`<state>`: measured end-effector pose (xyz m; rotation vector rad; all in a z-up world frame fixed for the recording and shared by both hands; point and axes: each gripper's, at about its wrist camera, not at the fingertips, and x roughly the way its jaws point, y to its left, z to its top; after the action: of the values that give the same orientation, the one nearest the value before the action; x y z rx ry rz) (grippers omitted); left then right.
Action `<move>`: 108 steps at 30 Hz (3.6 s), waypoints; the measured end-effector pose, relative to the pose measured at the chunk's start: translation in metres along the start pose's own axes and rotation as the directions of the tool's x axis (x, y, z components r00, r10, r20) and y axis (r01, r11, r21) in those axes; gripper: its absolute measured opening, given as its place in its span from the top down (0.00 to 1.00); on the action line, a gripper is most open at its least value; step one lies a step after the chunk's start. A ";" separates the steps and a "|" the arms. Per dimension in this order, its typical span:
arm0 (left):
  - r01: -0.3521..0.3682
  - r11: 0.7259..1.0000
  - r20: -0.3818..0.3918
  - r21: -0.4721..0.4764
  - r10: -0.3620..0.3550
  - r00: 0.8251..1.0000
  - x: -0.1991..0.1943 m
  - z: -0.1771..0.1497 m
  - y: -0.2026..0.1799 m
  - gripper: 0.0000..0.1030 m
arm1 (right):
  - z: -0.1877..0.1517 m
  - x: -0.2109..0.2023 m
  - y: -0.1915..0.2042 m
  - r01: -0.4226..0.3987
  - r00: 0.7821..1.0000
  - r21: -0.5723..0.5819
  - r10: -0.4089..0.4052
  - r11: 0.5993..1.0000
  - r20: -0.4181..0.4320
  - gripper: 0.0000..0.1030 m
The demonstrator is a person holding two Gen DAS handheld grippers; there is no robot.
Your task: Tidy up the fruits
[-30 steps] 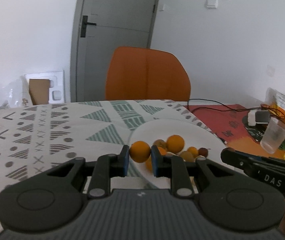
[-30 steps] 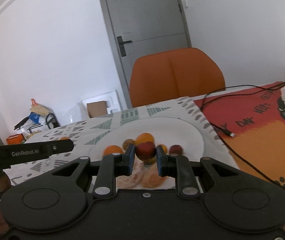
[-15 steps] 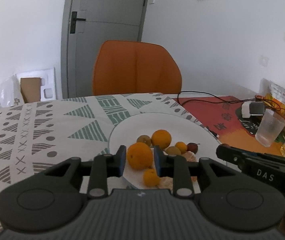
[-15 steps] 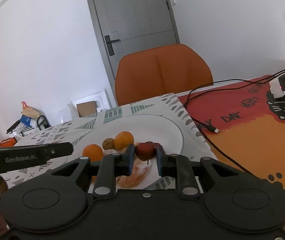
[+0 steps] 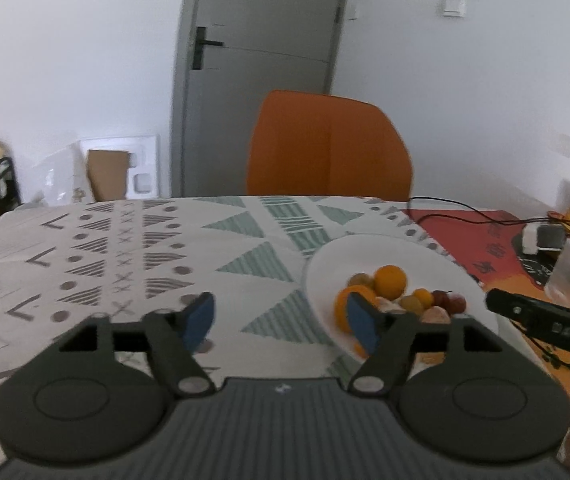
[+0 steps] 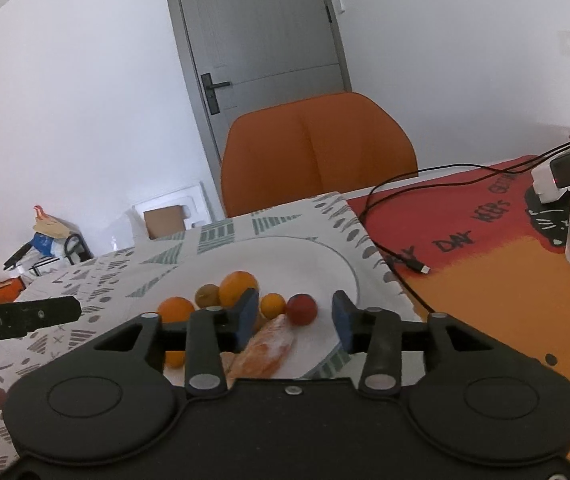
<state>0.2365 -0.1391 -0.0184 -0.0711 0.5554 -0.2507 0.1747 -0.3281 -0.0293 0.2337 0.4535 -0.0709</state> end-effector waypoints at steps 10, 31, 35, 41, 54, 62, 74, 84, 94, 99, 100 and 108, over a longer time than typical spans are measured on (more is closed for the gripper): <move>-0.045 0.997 0.065 -0.058 0.049 0.997 -0.037 0.001 0.032 0.16 | 0.004 -0.019 0.032 -0.043 0.999 -0.055 0.044 0.998 0.005 0.23; -0.136 0.988 0.032 -0.074 0.139 0.990 -0.095 -0.012 0.057 0.05 | -0.008 -0.061 0.065 -0.124 0.992 -0.086 0.122 0.989 -0.027 0.00; -0.156 0.985 0.023 -0.071 0.158 0.987 -0.108 -0.015 0.059 0.05 | -0.010 -0.068 0.070 -0.125 0.991 -0.089 0.121 0.988 -0.056 0.00; -0.179 0.981 0.023 -0.068 0.181 0.983 -0.126 -0.021 0.063 0.05 | -0.012 -0.081 0.078 -0.150 0.987 -0.103 0.144 0.983 -0.064 0.00; -0.219 0.974 -0.001 -0.062 0.219 0.976 -0.164 -0.038 0.080 0.05 | -0.023 -0.105 0.103 -0.197 0.979 -0.154 0.185 0.968 -0.089 0.00; -0.237 0.968 -0.023 -0.085 0.236 0.971 -0.179 -0.052 0.091 0.05 | -0.028 -0.111 0.108 -0.187 0.980 -0.142 0.174 0.972 -0.100 0.00; -0.220 0.967 -0.006 -0.131 0.221 0.975 -0.196 -0.059 0.095 0.04 | -0.031 -0.123 0.113 -0.205 0.976 -0.167 0.188 0.964 -0.113 0.00; -0.233 0.963 -0.017 -0.138 0.233 0.972 -0.203 -0.064 0.098 0.04 | -0.029 -0.127 0.120 -0.215 0.974 -0.178 0.197 0.960 -0.110 0.00; -0.233 0.966 0.009 -0.116 0.236 0.972 -0.211 -0.064 0.089 0.04 | -0.031 -0.127 0.125 -0.222 0.972 -0.186 0.202 0.957 -0.123 0.00; -0.237 0.965 0.008 -0.114 0.240 0.971 -0.211 -0.064 0.090 0.04 | -0.031 -0.126 0.126 -0.226 0.971 -0.186 0.205 0.956 -0.127 0.00; -0.239 0.964 0.007 -0.114 0.241 0.971 -0.210 -0.064 0.090 0.04 | -0.032 -0.126 0.125 -0.225 0.971 -0.185 0.204 0.957 -0.128 0.00; -0.237 0.965 0.000 -0.116 0.238 0.971 -0.209 -0.066 0.092 0.04 | -0.032 -0.125 0.124 -0.224 0.971 -0.182 0.203 0.957 -0.128 0.00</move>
<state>0.0505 0.0026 0.0207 -0.1167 0.5593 0.0160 0.0641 -0.1977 0.0242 0.0921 0.5375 0.1990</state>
